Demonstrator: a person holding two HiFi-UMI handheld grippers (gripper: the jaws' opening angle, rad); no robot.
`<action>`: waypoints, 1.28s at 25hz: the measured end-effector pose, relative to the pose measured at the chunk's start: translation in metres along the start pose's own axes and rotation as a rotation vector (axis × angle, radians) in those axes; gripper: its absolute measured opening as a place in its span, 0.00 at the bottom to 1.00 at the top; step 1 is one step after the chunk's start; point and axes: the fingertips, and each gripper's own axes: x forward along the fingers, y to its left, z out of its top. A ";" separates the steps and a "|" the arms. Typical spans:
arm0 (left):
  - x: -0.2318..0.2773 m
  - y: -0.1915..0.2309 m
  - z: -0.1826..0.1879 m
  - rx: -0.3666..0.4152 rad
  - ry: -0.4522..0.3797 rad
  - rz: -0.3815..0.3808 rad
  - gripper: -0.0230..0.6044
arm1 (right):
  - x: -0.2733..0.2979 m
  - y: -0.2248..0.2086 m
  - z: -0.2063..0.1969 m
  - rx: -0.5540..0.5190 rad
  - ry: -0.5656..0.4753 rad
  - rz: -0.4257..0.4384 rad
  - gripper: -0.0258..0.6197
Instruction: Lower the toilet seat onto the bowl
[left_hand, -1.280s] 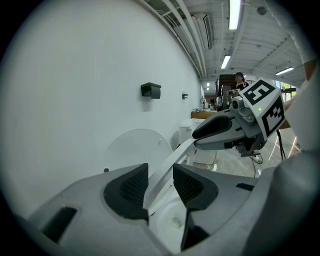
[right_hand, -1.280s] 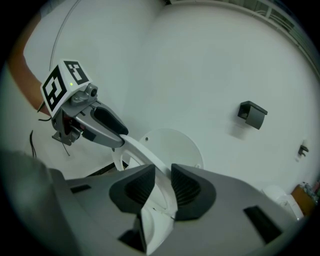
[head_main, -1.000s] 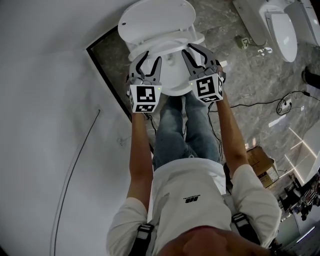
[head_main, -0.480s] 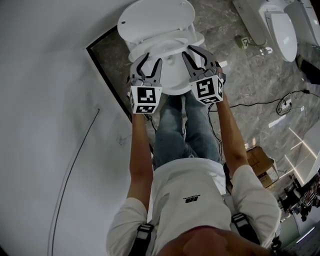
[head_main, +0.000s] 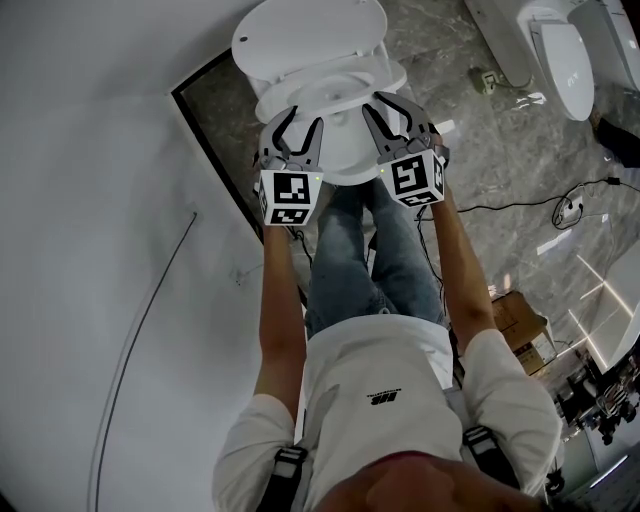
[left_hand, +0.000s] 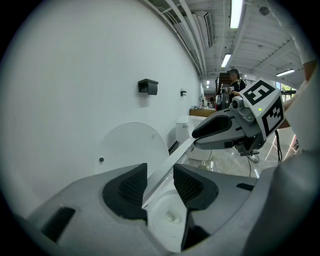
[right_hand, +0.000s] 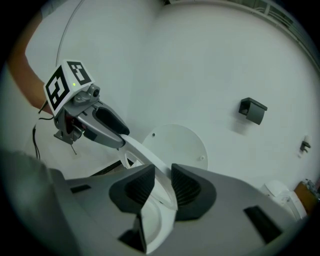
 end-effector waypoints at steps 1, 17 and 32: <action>-0.001 -0.002 -0.001 -0.001 0.005 -0.003 0.30 | -0.001 0.001 -0.001 0.000 0.001 0.004 0.21; -0.009 -0.028 -0.027 -0.011 0.062 0.006 0.31 | -0.018 0.022 -0.024 -0.034 0.027 0.108 0.21; -0.017 -0.050 -0.047 0.005 0.086 0.006 0.32 | -0.034 0.039 -0.045 -0.035 0.041 0.134 0.21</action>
